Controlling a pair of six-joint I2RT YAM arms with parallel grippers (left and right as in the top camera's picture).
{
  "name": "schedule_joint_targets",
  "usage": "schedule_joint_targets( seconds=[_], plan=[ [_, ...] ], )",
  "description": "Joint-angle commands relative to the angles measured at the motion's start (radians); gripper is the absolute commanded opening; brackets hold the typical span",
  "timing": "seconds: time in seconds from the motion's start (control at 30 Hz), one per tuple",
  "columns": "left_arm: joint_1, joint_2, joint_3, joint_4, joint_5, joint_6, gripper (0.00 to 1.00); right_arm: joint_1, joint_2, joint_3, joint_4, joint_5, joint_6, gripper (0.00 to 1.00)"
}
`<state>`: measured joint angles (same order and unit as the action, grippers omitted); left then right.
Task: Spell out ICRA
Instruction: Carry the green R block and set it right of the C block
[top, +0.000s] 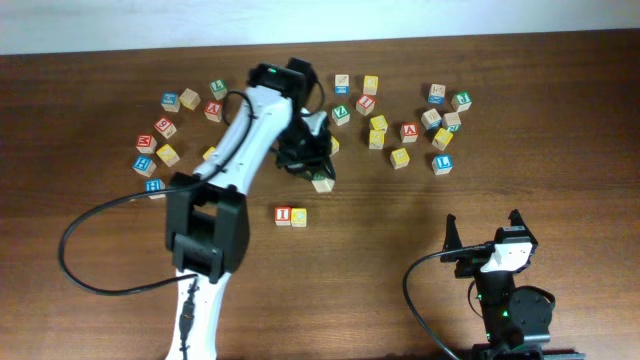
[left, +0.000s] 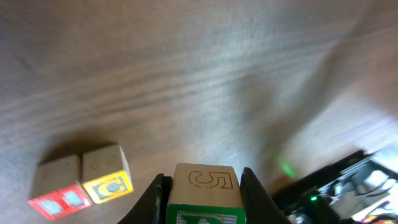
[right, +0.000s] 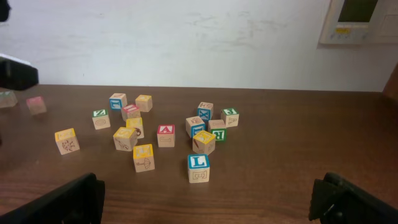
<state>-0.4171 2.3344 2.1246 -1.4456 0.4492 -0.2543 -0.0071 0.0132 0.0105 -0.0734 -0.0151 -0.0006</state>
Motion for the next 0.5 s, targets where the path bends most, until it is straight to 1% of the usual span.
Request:
schedule_joint_targets(
  seconds=[0.0,0.1,0.17,0.27,0.37,0.47],
  plan=[
    [-0.085,0.007,0.0,-0.037,-0.159,-0.063,0.18,-0.006,-0.005,-0.005,-0.006,0.009,-0.003,0.98],
    [-0.165,0.007,-0.026,-0.036,-0.328,-0.181,0.17,-0.006,-0.005,-0.005,-0.006,0.009,-0.002,0.98],
    [-0.202,0.007,-0.063,-0.024,-0.406,-0.264,0.18,-0.006,-0.005,-0.005,-0.006,0.009,-0.002,0.98],
    [-0.229,0.007,-0.141,0.023,-0.415,-0.336,0.18,-0.006,-0.005,-0.005,-0.006,0.009,-0.002,0.99],
    [-0.235,0.007,-0.225,0.08,-0.412,-0.345,0.18,-0.006,-0.005,-0.005,-0.006,0.009,-0.002,0.98],
    [-0.224,0.007,-0.257,0.122,-0.413,-0.364,0.17,-0.006,-0.005,-0.005,-0.006,0.009,-0.003,0.98]
  ],
)
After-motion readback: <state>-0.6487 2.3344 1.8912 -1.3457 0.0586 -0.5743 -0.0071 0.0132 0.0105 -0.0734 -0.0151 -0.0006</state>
